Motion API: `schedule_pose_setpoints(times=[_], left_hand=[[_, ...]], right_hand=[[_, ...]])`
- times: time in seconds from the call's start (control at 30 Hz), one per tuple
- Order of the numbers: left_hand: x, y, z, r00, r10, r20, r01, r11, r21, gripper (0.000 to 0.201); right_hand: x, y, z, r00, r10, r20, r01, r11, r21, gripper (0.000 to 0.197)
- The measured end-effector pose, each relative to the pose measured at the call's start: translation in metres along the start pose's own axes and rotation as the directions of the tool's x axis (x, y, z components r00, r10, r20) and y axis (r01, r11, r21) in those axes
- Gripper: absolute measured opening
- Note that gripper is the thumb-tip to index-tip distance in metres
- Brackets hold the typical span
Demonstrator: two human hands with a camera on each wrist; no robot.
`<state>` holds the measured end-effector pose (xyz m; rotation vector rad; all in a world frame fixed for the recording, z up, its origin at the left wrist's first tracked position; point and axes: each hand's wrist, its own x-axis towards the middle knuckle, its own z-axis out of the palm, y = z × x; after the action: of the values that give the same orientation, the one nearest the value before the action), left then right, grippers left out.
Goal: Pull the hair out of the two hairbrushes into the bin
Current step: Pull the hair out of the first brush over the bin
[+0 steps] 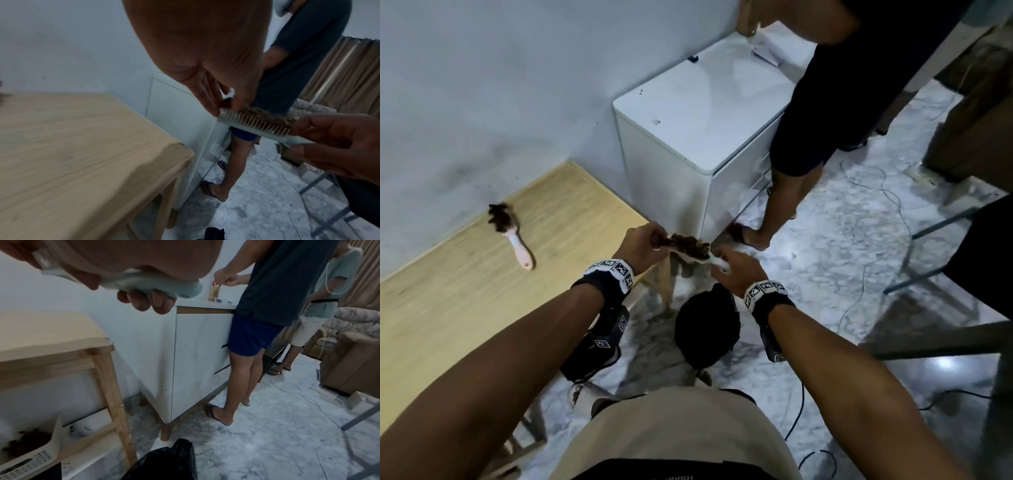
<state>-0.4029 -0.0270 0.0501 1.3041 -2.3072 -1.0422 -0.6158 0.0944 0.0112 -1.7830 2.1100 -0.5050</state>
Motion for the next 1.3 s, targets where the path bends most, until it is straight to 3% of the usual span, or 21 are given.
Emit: schedule_pose_setpoints(times=[0.07,0.27,0.6,0.83,0.93,1.03,1.13,1.3], left_hand=[[0.004,0.011,0.012,0.999,0.032,0.036,-0.033,0.999,0.007,0.039],[0.016,0.042,0.03,0.995,0.092,0.023,-0.094,0.991,0.091,0.011],[0.028,0.06,0.035,0.932,0.153,0.329,-0.23,0.951,0.208,0.013],[0.029,0.055,0.034,0.874,0.081,0.479,-0.255,0.916,0.309,0.011],[0.025,0.045,0.038,0.824,0.012,0.566,-0.244,0.91,0.336,0.006],[0.021,0.042,0.046,0.832,-0.055,0.552,-0.133,0.946,0.294,0.01],[0.018,0.036,0.055,0.828,-0.099,0.552,-0.109,0.937,0.332,0.002],[0.017,0.037,0.066,0.839,-0.055,0.541,-0.15,0.933,0.328,0.021]], right_hand=[[-0.004,0.014,-0.007,1.0,0.004,-0.007,-0.004,1.0,-0.01,0.033],[-0.011,0.039,-0.021,1.0,0.01,-0.013,-0.011,0.999,-0.049,0.038],[-0.025,0.054,-0.034,0.99,0.134,-0.051,-0.14,0.979,-0.146,0.041],[-0.037,0.07,-0.046,0.909,0.385,-0.16,-0.399,0.915,-0.064,0.036],[-0.038,0.075,-0.055,0.822,0.513,-0.246,-0.514,0.855,0.068,0.03],[-0.039,0.078,-0.067,0.759,0.578,-0.301,-0.562,0.814,0.146,0.029],[-0.042,0.079,-0.076,0.751,0.596,-0.285,-0.575,0.802,0.161,0.028],[-0.047,0.079,-0.077,0.787,0.56,-0.26,-0.55,0.827,0.119,0.024]])
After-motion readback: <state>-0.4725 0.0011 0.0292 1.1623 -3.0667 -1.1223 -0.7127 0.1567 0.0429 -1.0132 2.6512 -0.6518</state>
